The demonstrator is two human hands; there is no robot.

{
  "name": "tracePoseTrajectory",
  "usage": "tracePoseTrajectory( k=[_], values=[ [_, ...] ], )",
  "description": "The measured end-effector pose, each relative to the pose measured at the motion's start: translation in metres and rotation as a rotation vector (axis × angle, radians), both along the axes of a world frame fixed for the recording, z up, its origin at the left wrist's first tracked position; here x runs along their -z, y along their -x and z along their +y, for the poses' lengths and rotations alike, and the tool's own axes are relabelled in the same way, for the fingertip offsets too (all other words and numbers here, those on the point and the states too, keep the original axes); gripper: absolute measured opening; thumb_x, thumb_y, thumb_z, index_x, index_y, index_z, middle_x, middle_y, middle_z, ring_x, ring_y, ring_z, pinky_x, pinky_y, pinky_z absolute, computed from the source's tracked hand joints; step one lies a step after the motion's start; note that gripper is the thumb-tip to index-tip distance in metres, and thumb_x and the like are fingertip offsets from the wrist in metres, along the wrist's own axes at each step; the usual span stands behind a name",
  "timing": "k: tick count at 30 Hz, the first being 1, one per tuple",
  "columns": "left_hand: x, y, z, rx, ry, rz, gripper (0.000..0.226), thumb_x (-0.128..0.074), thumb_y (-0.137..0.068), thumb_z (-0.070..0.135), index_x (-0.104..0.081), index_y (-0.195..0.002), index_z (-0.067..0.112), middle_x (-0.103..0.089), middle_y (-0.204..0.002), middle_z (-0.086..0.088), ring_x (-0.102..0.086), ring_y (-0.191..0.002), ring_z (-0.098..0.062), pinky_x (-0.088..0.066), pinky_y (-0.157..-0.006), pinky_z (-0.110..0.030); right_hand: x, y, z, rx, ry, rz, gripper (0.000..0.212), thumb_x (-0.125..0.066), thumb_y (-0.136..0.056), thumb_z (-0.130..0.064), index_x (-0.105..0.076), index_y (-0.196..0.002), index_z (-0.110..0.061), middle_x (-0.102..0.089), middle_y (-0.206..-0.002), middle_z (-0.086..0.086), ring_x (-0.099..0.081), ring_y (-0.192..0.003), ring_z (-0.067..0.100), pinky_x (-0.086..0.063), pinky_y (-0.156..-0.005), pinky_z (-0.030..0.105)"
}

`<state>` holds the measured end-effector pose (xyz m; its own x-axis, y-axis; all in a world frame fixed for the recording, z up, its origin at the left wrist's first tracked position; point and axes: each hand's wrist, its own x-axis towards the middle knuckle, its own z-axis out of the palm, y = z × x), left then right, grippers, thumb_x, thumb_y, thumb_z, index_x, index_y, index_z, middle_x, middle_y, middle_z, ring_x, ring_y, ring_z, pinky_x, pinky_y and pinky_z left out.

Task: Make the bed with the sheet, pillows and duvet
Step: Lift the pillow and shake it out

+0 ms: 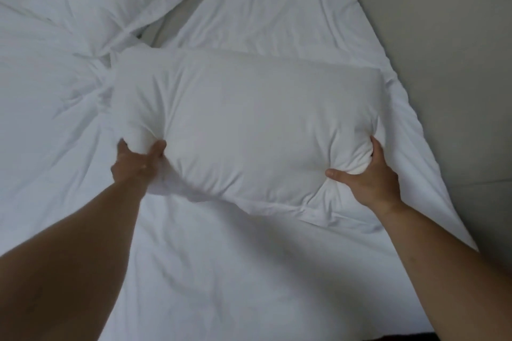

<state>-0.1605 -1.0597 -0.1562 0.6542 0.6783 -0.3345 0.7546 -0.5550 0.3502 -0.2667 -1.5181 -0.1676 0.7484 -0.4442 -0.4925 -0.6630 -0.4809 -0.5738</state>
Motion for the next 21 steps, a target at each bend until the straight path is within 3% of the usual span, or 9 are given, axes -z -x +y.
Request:
tracePoseTrajectory(
  k=[3, 5, 8, 9, 11, 14, 19, 21],
  values=[
    [-0.018, 0.027, -0.013, -0.007, 0.057, -0.097, 0.098, -0.076, -0.069, 0.066, -0.039, -0.146, 0.017, -0.057, -0.136, -0.020, -0.057, -0.122, -0.041, -0.049, -0.101, -0.050, -0.011, 0.009, 0.005, 0.059, -0.023, -0.117, 0.115, -0.089, -0.052, -0.061, -0.026, -0.146, -0.043, -0.058, -0.136, 0.001, -0.057, -0.120, 0.033, -0.049, -0.098, 0.040],
    [-0.037, 0.047, -0.017, -0.036, 0.157, -0.194, 0.089, -0.084, -0.065, 0.058, -0.048, -0.138, 0.022, -0.063, -0.124, -0.018, -0.065, -0.107, -0.039, -0.057, -0.084, -0.055, -0.024, 0.016, 0.009, 0.099, -0.052, -0.185, 0.103, -0.089, -0.056, -0.057, -0.033, -0.141, -0.046, -0.058, -0.129, -0.009, -0.058, -0.116, 0.026, -0.048, -0.094, 0.034],
    [-0.065, 0.079, -0.013, -0.041, 0.324, -0.336, 0.061, -0.084, -0.060, 0.050, -0.062, -0.113, 0.031, -0.069, -0.097, -0.005, -0.068, -0.086, -0.036, -0.058, -0.054, -0.048, -0.045, 0.034, 0.019, 0.117, -0.060, -0.300, 0.085, -0.088, -0.062, -0.051, -0.042, -0.134, -0.046, -0.056, -0.115, -0.021, -0.057, -0.107, 0.015, -0.047, -0.091, 0.030],
    [-0.073, 0.087, -0.010, -0.049, 0.379, -0.369, 0.054, -0.083, -0.059, 0.049, -0.064, -0.108, 0.033, -0.069, -0.094, -0.001, -0.068, -0.085, -0.034, -0.059, -0.054, -0.048, -0.053, 0.041, 0.022, 0.120, -0.052, -0.339, 0.081, -0.087, -0.064, -0.049, -0.045, -0.133, -0.045, -0.056, -0.112, -0.024, -0.056, -0.104, 0.011, -0.047, -0.090, 0.028],
    [-0.089, 0.100, -0.003, -0.058, 0.480, -0.424, 0.044, -0.084, -0.060, 0.047, -0.068, -0.100, 0.035, -0.072, -0.092, 0.003, -0.071, -0.087, -0.029, -0.061, -0.070, -0.050, -0.073, 0.057, 0.026, 0.127, -0.031, -0.404, 0.072, -0.086, -0.068, -0.044, -0.050, -0.130, -0.043, -0.057, -0.104, -0.032, -0.055, -0.100, 0.004, -0.045, -0.085, 0.021],
    [-0.102, 0.113, 0.012, -0.042, 0.609, -0.470, 0.043, -0.088, -0.059, 0.043, -0.072, -0.098, 0.035, -0.076, -0.094, 0.003, -0.074, -0.086, -0.026, -0.060, -0.081, -0.047, -0.105, 0.088, 0.033, 0.156, -0.012, -0.467, 0.065, -0.086, -0.071, -0.040, -0.054, -0.128, -0.043, -0.057, -0.101, -0.042, -0.055, -0.098, -0.005, -0.042, -0.081, 0.011],
    [-0.118, 0.133, 0.011, 0.057, 0.843, -0.477, 0.050, -0.090, -0.059, 0.036, -0.074, -0.105, 0.028, -0.076, -0.101, -0.001, -0.073, -0.094, -0.028, -0.058, -0.086, -0.047, -0.156, 0.171, 0.066, 0.298, 0.039, -0.527, 0.063, -0.085, -0.076, -0.035, -0.054, -0.131, -0.045, -0.061, -0.111, -0.038, -0.058, -0.104, -0.010, -0.046, -0.090, 0.019],
    [-0.129, 0.138, 0.003, 0.134, 0.919, -0.485, 0.045, -0.088, -0.062, 0.032, -0.074, -0.104, 0.027, -0.076, -0.100, 0.000, -0.073, -0.093, -0.025, -0.057, -0.090, -0.048, -0.179, 0.208, 0.085, 0.391, 0.097, -0.526, 0.065, -0.084, -0.076, -0.033, -0.053, -0.133, -0.043, -0.060, -0.115, -0.034, -0.058, -0.107, -0.002, -0.046, -0.095, 0.025]
  ],
)
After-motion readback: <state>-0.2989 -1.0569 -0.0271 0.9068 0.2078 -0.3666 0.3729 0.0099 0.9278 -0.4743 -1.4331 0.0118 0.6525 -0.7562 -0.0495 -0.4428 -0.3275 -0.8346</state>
